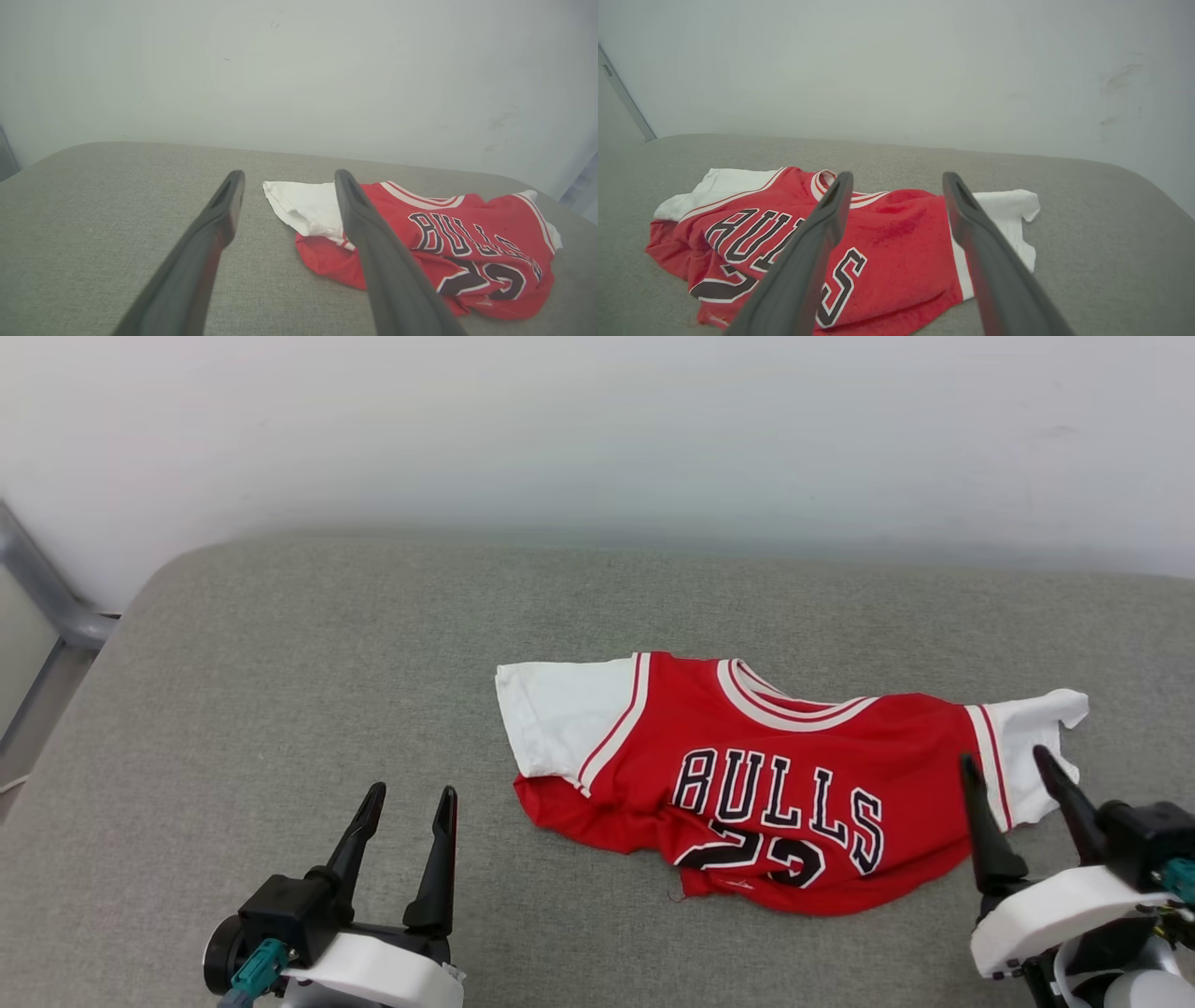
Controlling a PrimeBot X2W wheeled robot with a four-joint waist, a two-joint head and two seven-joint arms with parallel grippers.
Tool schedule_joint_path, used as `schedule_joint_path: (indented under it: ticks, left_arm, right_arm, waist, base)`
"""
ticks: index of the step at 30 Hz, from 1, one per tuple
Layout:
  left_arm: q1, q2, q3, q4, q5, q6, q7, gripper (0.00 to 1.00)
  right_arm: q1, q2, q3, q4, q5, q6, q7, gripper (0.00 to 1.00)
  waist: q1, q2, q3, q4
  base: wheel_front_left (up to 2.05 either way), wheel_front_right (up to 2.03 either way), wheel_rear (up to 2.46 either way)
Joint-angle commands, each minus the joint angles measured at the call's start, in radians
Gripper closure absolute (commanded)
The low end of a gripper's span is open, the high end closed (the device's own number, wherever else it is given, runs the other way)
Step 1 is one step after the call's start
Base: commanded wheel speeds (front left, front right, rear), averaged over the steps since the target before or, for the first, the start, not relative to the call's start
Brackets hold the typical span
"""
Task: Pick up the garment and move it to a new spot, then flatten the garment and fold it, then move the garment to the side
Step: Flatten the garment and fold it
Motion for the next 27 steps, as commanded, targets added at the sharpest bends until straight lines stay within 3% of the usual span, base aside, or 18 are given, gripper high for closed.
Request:
schedule_joint_path:
  ticks: [1, 5, 15, 20, 27]
  left_arm:
    - [-0.009, 0.001, -0.001, 0.001, 0.0, -0.002, -0.003, 0.0]
    - [-0.018, -0.002, -0.004, 0.002, -0.002, -0.002, -0.003, 0.0]
    - [-0.05, -0.009, -0.022, 0.009, -0.009, -0.002, -0.003, 0.0]
    - [-0.068, -0.013, -0.036, 0.015, -0.01, -0.002, -0.003, 0.0]
    - [-0.083, -0.017, -0.042, 0.023, -0.016, -0.002, -0.003, 0.0]
  right_arm:
    - [0.001, -0.014, 0.021, -0.01, -0.004, -0.001, 0.014, 0.0]
    - [-0.01, -0.078, 0.148, -0.033, 0.019, -0.001, 0.109, 0.0]
    - [-0.147, -0.259, 0.54, -0.044, 0.168, -0.001, 0.482, 0.0]
    - [-0.241, -0.283, 0.634, 0.031, 0.222, -0.001, 0.589, 0.0]
    - [-0.338, -0.298, 0.686, 0.155, 0.241, -0.001, 0.693, 0.0]
  waist:
    - [0.0, -0.0001, 0.005, 0.008]
    - [0.0, -0.0001, 0.02, 0.028]
    - [0.0, -0.0001, 0.078, 0.104]
    - [0.0, -0.0001, 0.108, 0.155]
    - [0.0, -0.0001, 0.135, 0.225]
  base:
    - [0.0, 0.0, 0.0]
    - [0.0, 0.0, 0.0]
    - [0.0, 0.0, 0.0]
    - [0.0, 0.0, 0.0]
    - [0.0, 0.0, 0.0]
